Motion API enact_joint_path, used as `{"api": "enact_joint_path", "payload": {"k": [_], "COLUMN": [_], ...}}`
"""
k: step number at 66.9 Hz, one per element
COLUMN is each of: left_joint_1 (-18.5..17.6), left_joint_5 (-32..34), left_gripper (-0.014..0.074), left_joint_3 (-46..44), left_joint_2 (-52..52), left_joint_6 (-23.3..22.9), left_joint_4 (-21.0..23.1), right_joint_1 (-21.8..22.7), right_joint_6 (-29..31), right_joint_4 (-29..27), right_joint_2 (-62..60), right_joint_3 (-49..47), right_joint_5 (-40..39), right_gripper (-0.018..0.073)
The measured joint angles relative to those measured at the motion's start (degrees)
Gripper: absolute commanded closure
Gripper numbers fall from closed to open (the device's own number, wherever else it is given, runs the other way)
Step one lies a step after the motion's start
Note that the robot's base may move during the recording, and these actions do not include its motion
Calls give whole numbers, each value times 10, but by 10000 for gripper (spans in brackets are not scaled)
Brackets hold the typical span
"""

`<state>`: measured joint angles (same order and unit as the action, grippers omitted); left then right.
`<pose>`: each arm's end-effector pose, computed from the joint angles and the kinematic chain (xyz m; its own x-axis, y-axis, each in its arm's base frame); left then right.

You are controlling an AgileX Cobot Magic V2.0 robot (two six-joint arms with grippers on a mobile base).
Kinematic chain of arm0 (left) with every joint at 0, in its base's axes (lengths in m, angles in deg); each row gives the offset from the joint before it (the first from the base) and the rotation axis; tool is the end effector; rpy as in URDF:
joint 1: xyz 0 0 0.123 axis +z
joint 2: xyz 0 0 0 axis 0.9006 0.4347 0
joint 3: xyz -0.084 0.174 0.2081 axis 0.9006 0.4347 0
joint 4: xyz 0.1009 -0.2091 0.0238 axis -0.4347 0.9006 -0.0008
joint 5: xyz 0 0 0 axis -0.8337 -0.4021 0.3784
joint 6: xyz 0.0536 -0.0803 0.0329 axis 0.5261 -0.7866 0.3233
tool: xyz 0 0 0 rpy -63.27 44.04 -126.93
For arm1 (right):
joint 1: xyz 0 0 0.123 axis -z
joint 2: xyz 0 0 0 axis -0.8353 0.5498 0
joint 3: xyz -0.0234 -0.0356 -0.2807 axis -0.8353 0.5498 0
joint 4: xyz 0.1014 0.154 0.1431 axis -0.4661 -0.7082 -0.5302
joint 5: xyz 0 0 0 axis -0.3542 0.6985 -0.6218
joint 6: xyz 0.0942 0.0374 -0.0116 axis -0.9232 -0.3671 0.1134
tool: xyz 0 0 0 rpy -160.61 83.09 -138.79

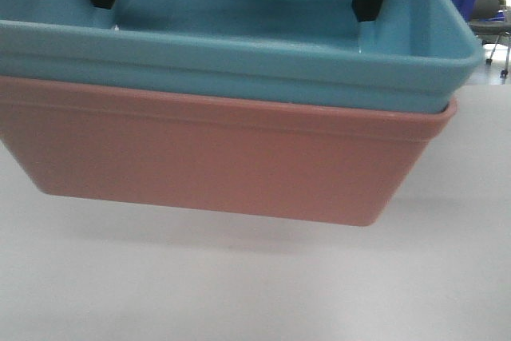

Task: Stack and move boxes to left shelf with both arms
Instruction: 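Hold the stacked bins with both grippers while the base drives away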

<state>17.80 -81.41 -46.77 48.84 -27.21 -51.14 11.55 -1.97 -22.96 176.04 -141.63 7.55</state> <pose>0.2441 -0.1942 0.3410 -0.7734 0.1283 -0.6208 0.1251 0.9909 0.0489 0.2413 0.1915 0.3383 -0.7721 -0.2099 -0.5999 -0.2278 0.9726 -0.0471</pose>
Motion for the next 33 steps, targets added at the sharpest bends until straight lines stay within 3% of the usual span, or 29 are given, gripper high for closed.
{"api": "enact_joint_path", "payload": {"k": [33], "left_joint_1": [-1], "left_joint_5": [0], "left_gripper": [600], "left_joint_3": [0], "left_joint_2": [0], "left_joint_6": [-1], "left_joint_4": [0], "right_joint_1": [0], "right_joint_6": [0], "right_joint_4": [1], "right_joint_2": [0], "right_joint_3": [0], "right_joint_5": [1], "right_gripper": [503]}}
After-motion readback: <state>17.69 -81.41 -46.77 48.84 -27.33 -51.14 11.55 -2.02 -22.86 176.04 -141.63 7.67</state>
